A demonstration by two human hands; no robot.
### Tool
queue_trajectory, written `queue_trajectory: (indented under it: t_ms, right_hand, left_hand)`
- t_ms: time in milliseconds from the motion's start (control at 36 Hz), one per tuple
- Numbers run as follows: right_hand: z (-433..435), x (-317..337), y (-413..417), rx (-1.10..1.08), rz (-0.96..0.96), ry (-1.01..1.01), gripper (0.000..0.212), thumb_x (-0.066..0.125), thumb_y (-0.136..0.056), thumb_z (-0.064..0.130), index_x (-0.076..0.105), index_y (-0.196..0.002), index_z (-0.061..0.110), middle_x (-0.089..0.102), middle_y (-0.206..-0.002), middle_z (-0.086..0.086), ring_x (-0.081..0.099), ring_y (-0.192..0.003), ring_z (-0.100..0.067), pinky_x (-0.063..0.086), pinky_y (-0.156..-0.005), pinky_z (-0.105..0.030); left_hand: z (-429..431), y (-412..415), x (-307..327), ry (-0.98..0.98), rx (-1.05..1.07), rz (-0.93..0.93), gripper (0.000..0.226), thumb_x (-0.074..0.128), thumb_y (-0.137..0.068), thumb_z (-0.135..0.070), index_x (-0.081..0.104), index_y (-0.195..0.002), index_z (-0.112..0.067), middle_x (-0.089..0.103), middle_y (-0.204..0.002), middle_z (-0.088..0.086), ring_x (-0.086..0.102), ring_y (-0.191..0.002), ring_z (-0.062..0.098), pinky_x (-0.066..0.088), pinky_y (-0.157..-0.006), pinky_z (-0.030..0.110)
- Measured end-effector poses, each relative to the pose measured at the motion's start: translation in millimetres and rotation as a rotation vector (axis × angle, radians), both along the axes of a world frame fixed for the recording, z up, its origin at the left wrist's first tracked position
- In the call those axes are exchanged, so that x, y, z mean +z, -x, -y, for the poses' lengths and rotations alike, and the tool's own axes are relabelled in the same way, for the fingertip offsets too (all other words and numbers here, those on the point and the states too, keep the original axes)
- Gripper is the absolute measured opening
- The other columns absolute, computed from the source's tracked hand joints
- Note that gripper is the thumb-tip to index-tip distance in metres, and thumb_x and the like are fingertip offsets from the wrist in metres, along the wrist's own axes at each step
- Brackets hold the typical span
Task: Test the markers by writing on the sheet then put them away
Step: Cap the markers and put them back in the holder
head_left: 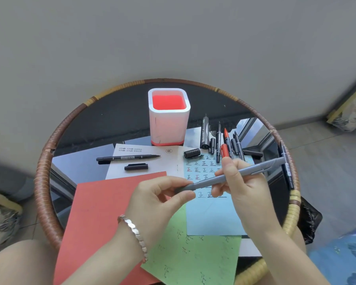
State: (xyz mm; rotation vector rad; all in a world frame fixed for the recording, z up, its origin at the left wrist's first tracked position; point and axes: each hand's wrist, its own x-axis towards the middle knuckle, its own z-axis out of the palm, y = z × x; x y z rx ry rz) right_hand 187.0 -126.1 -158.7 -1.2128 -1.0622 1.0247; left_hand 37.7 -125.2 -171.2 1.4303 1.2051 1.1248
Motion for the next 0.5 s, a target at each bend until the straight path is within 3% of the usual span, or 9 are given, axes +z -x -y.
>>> queue_trajectory:
  t_ms: [83,139,194,306,417,500]
  right_hand:
    - [0.6,-4.5,2.9,-0.046,-0.026,-0.014,0.033,0.053,-0.090,0.020,0.052,-0.059,0.007,0.055,-0.037,-0.002,0.052,-0.038,-0.011,0.046,-0.049,-0.017]
    - [1.5,-4.4,4.8,-0.088,-0.065,-0.034,0.031,0.056,-0.086,0.023,0.052,-0.058,0.009,0.054,-0.037,-0.001,0.052,-0.039,-0.012,0.046,-0.050,-0.019]
    - [2.4,-2.7,6.3,-0.124,-0.087,-0.089,0.028,0.055,-0.079,0.028,0.052,-0.056,0.010,0.054,-0.036,-0.001,0.053,-0.039,-0.011,0.046,-0.051,-0.017]
    - [3.7,6.3,6.4,-0.124,-0.066,-0.252,0.029,0.053,-0.073,0.034,0.053,-0.053,0.013,0.056,-0.039,0.004,0.055,-0.040,-0.010,0.046,-0.052,-0.017]
    - [2.9,7.8,3.1,-0.072,-0.047,-0.322,0.028,0.052,-0.075,0.032,0.051,-0.053,0.014,0.054,-0.042,0.004,0.055,-0.042,-0.009,0.047,-0.052,-0.019]
    - [-5.4,3.1,2.5,0.023,0.170,-0.226,0.031,0.055,-0.080,0.033,0.049,-0.059,0.011,0.054,-0.046,0.007,0.048,-0.047,-0.001,0.040,-0.051,-0.011]
  left_hand:
    - [-1.2,-3.3,-2.1,-0.250,0.021,-0.117,0.012,0.077,-0.065,-0.023,0.071,-0.072,-0.032,0.068,-0.069,-0.014,0.055,-0.059,-0.001,0.045,-0.060,0.011]
    - [-4.1,-4.2,-5.2,-0.459,0.037,-0.202,0.019,0.068,-0.070,-0.029,0.067,-0.088,-0.024,0.066,-0.071,-0.017,0.057,-0.066,-0.002,0.045,-0.066,0.010]
    - [-8.3,-5.3,-7.2,-0.612,0.058,-0.254,0.019,0.064,-0.074,-0.025,0.063,-0.093,-0.021,0.066,-0.081,-0.013,0.058,-0.072,0.000,0.047,-0.072,0.013]
    - [-11.6,-7.5,2.0,-0.811,0.058,-0.252,0.014,0.062,-0.078,-0.018,0.062,-0.092,-0.014,0.069,-0.079,-0.006,0.060,-0.074,0.008,0.049,-0.071,0.020]
    - [-15.3,-4.6,8.0,-0.745,-0.019,-0.257,0.013,0.060,-0.079,-0.022,0.060,-0.092,-0.020,0.061,-0.089,-0.008,0.056,-0.074,0.001,0.045,-0.072,0.011]
    - [-28.6,1.5,10.4,-0.544,-0.088,-0.454,0.014,0.062,-0.076,-0.031,0.063,-0.090,-0.026,0.058,-0.075,-0.016,0.050,-0.074,-0.001,0.042,-0.070,0.017]
